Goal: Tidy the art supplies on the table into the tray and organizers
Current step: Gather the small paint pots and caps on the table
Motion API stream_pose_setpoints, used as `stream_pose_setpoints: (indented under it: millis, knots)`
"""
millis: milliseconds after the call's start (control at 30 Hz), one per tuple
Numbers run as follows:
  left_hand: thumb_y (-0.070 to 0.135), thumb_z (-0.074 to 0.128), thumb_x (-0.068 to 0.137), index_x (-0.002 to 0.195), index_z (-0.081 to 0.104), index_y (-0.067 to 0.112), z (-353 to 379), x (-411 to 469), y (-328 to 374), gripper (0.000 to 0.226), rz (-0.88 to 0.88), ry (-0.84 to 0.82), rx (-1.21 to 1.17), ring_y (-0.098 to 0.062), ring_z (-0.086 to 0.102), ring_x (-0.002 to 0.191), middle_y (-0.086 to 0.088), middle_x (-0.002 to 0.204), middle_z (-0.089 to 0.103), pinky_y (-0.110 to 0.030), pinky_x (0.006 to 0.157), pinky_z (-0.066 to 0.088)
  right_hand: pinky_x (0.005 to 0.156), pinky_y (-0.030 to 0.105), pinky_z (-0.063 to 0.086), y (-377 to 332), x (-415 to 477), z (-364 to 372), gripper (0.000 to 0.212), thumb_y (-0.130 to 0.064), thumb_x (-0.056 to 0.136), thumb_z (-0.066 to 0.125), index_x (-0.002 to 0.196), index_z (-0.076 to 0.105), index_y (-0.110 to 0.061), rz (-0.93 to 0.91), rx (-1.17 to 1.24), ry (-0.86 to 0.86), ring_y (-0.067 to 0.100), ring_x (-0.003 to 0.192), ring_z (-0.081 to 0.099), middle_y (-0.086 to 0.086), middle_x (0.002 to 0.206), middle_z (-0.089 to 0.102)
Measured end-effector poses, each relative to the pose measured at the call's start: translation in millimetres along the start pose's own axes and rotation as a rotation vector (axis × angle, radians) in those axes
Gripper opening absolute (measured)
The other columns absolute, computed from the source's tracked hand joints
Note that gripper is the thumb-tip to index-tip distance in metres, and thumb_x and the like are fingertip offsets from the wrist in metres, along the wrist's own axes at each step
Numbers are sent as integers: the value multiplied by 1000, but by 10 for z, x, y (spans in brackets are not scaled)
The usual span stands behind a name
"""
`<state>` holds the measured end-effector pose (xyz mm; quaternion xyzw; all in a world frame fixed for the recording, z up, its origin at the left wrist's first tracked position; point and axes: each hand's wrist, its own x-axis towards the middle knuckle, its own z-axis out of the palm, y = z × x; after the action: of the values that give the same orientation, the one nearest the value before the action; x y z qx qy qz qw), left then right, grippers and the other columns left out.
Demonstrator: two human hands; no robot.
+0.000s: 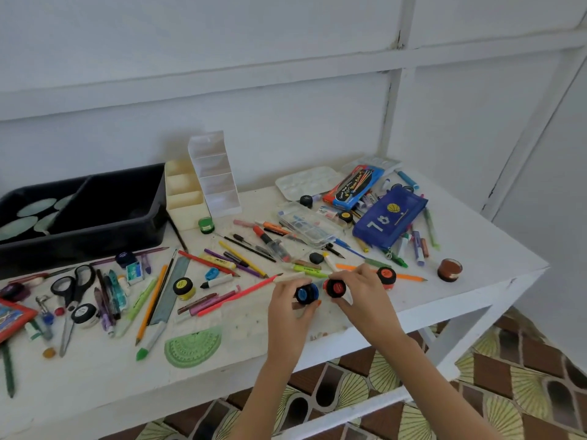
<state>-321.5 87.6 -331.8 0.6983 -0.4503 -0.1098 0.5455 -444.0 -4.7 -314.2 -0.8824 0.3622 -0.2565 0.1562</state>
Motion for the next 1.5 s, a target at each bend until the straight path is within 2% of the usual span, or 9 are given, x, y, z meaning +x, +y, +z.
stream_pose_setpoints:
  millis: [133,300,467,567,833,1033,1167,1300,1500]
  knots:
    - [2,75,76,111,63,23,-10,17,5,42,18,-6,5,-9,57,101,5,110,56,-20,83,51,72,35,50,-15,28,47,40,-10,59,87,96,70,-16,-14,-91,78,27,96,54,4,103,62]
    - [-2,72,77,117,63,16,14,12,54,44,-44,-6,13,-12,55,101,-2,110,51,-13,86,49,60,37,49,-31,58,63,48,-11,50,91,94,73,-17,8,-186,56,28,80,54,2,84,62]
    - [-1,74,75,116,62,15,28,72,77,45,-97,-41,107,-12,53,105,-1,115,50,-23,92,48,82,33,42,-118,114,75,50,-6,75,76,120,64,-23,81,-259,-30,26,105,44,3,113,53]
    - [-1,72,77,123,60,13,44,110,98,48,-92,-98,176,-12,50,105,-4,114,51,-22,96,44,83,28,35,-151,144,33,53,-4,85,64,132,52,-26,89,-275,-107,23,110,39,2,118,49]
    - [10,64,87,133,52,14,112,176,83,47,-49,-196,461,-22,50,117,-10,126,55,-28,100,39,70,29,42,-79,122,28,40,-7,85,63,123,61,-20,132,-128,-64,22,104,50,2,107,57]
    - [12,65,87,140,41,12,78,251,26,59,-91,-378,437,-29,48,120,-14,127,46,-36,101,42,92,28,41,9,-46,-97,46,-33,93,56,137,47,-20,70,15,-145,17,120,45,-1,129,54]
    - [39,56,91,138,43,18,76,99,265,53,8,-198,717,-22,46,117,-7,128,48,-30,94,42,100,29,41,138,-280,-142,35,-25,93,58,127,58,-20,52,168,67,15,122,48,-1,130,58]
    - [30,63,88,121,59,12,313,-5,519,38,197,-63,669,-28,56,103,-11,115,58,-38,82,46,77,29,53,327,-373,-271,24,-21,92,59,116,64,-20,163,248,235,12,99,57,-5,112,64]
    - [22,62,89,122,57,10,807,126,638,36,348,-199,538,-24,56,106,-5,113,60,-35,87,45,61,8,44,731,-403,-536,18,-13,90,62,106,66,-18,362,311,378,5,79,56,-4,99,62]
